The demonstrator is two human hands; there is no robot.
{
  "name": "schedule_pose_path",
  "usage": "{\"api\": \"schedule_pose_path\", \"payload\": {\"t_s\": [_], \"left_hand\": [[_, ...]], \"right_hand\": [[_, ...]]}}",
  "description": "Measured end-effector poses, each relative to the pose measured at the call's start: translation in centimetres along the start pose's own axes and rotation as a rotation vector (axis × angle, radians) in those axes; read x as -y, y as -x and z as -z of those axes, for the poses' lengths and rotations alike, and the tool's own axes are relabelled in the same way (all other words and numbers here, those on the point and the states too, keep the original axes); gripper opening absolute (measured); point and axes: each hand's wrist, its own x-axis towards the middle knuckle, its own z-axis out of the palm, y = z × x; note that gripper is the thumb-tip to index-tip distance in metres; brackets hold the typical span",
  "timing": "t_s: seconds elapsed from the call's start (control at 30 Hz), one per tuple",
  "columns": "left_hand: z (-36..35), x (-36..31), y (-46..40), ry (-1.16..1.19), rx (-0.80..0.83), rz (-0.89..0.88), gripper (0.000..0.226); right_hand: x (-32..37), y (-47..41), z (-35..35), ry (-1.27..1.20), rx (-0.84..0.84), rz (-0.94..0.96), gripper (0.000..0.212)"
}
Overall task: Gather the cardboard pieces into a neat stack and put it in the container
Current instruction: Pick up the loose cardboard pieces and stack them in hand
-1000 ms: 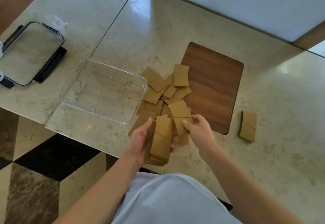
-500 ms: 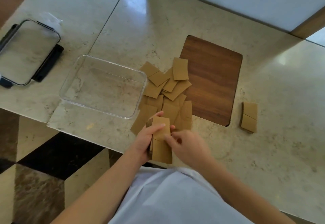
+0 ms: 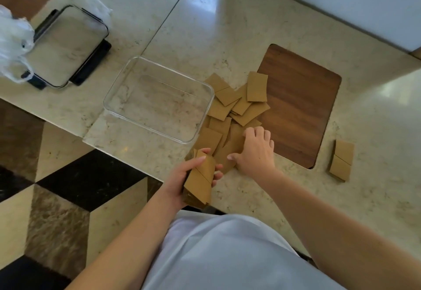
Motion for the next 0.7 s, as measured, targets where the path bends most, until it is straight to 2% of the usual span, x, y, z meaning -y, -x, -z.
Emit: {"api": "schedule_pose_path", "payload": {"t_s": [0.07, 0.17, 0.33, 0.4, 0.43, 0.53, 0.6, 0.7], "left_hand": [[-0.1, 0.2, 0.0, 0.009, -0.025, 0.029, 0.038], [-0.4, 0.5, -0.3, 0.005, -0.023, 0.052, 0.036], [-0.4, 0.6, -0.9, -0.141, -0.097, -0.003, 0.038], [-0.5, 0.6, -0.9, -0.157, -0.096, -0.006, 0.040], [-0.6, 0.6, -0.8, -0.174, -0.084, 0.003, 0.045], [-0.7, 1.1, -0.3, -0.207, 0.022, 0.064, 0.069], [-0.4, 1.4, 0.4, -0.168, 0.102, 0.119, 0.069], [1.0, 1.4, 1.6, -0.177, 0.045, 0.164, 0.065]], "right_hand": [[-0.4, 0.1, 0.3, -0.176, 0.079, -0.082, 0.065], [-1.7, 0.4, 1.3, -0.492, 0.254, -0.211, 0.068], [-4.2, 2.4, 3.8, -0.856, 0.270, -0.212, 0.028], [-4.4, 3.3, 5.3, -0.978, 0.380, -0.163, 0.018], [-3.9, 3.7, 5.9, -0.984, 0.466, -0.117, 0.017], [-0.9, 4.2, 5.7, -0.718, 0.609, 0.080, 0.017], [1.8, 4.6, 4.4, -0.581, 0.621, 0.183, 0.026], [4.2, 3.7, 2.2, -0.223, 0.510, 0.365, 0.046]]}}
